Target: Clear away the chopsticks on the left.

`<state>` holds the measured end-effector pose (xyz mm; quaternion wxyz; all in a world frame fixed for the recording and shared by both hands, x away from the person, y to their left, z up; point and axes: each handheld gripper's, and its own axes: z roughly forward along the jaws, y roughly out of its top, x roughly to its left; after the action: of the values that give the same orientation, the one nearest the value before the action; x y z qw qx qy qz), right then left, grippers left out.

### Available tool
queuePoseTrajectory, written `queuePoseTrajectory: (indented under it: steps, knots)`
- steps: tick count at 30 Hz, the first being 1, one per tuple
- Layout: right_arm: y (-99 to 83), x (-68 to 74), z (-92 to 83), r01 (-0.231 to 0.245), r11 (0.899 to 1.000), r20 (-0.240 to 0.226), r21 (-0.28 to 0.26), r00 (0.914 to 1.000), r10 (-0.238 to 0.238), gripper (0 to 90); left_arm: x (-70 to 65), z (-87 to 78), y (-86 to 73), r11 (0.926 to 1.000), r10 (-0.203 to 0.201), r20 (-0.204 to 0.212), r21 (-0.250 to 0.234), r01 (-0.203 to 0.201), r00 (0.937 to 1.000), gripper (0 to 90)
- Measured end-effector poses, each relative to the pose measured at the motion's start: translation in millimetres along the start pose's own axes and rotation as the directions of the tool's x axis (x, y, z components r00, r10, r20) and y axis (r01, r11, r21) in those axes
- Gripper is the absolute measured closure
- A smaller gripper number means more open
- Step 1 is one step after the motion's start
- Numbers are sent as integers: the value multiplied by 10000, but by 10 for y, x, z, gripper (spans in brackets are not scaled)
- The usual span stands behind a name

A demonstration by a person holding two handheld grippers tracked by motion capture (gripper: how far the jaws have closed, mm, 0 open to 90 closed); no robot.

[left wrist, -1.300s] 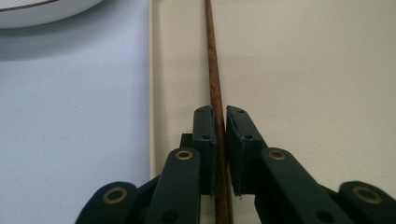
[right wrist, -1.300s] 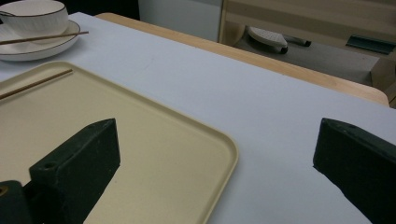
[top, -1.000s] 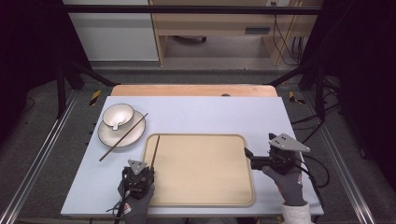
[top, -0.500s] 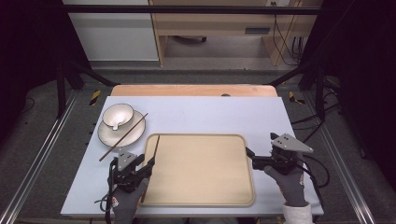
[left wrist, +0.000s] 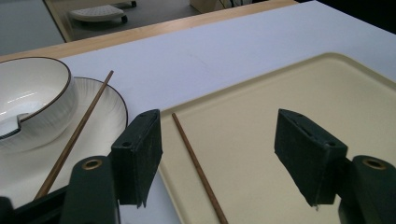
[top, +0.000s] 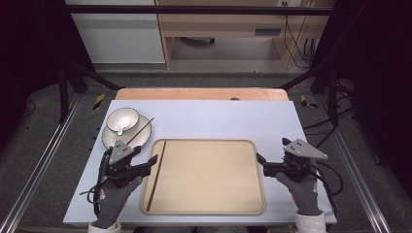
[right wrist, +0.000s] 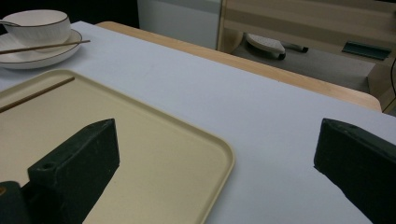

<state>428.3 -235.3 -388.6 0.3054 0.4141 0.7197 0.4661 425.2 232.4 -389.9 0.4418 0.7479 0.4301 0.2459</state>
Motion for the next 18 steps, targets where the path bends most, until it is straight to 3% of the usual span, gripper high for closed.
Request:
queuePoseTrajectory:
  steps: [2, 6, 18]
  knots:
    - [0, 4, 1, -31, 10000, -6, 43, 10000, 31, 4, 72, 5, -32, 10000, -39, 89, 46, 38, 10000, 300]
    - [-2, 2, 6, 38, 10000, -23, 32, 10000, -38, 4, 232, 8, -102, 9989, 317, -159, 361, -311, 9994, 274]
    - [-10, 14, 36, 117, 9998, -63, 139, 9999, -116, 4, 674, 77, -279, 9951, -38, -830, 984, 119, 9965, 236]
